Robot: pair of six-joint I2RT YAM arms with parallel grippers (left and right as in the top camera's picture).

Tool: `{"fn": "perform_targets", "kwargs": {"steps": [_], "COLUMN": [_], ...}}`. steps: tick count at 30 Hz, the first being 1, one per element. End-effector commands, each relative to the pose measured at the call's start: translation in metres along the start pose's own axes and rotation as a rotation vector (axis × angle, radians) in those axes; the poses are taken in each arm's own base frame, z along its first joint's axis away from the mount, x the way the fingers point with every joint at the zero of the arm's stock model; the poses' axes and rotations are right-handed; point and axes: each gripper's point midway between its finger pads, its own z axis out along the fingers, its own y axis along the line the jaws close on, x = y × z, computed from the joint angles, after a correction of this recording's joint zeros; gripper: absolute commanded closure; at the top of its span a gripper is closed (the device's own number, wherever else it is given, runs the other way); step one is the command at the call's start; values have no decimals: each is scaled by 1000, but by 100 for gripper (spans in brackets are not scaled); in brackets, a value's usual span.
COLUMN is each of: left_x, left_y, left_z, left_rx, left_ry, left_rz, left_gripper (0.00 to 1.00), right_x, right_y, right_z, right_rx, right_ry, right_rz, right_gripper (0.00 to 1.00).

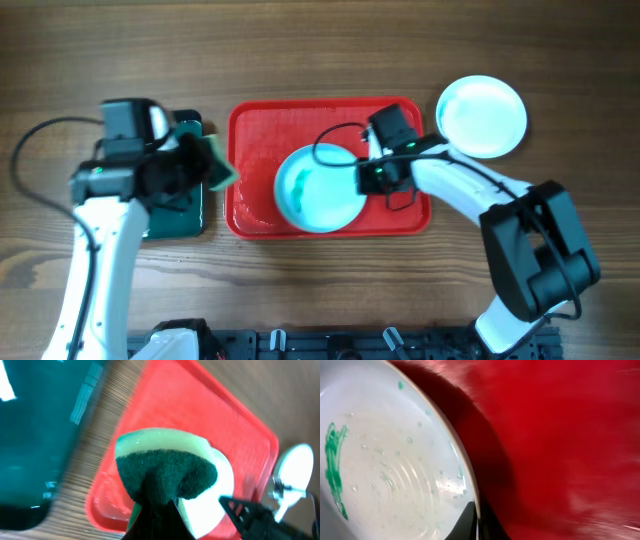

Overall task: Clean dirty plates on tray and stack at the side
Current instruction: 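Scrub the remaining teal plate with the sponge in the left gripper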

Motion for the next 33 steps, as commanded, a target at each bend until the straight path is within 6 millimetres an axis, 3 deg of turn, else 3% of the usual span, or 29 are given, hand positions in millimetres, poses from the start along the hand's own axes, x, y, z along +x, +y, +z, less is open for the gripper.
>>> {"fn": "perform_targets", "kwargs": {"steps": [1, 9, 15, 18, 23, 25, 28, 30, 33], "left_x": [32, 85, 119, 113, 60, 43, 25, 29, 80], "left_y": [-29, -34, -45, -30, 16, 31, 36, 27, -6], "left_z": [31, 110, 155, 172, 166, 151, 127, 123, 140], "left_rx": [33, -58, -54, -167, -500, -621, -721, -672, -395], "left_ry": [124, 347, 433, 362, 93, 12, -64, -38, 210], "left_rz": [145, 240, 301, 354, 397, 410, 440, 426, 350], "left_gripper": [96, 96, 96, 96, 96, 96, 96, 96, 96], "right_x": [19, 18, 18, 18, 19, 20, 19, 19, 19], "right_y": [18, 22, 22, 22, 21, 21, 21, 20, 20], "right_z": [18, 18, 18, 18, 18, 18, 18, 18, 18], "right_rx": [10, 6, 7, 8, 10, 11, 12, 14, 14], "right_ry": [26, 13, 15, 15, 20, 21, 20, 18, 18], "right_rz": [-57, -65, -67, -70, -70, -70, -71, -70, -70], "right_gripper": [96, 96, 96, 96, 96, 96, 96, 96, 96]}}
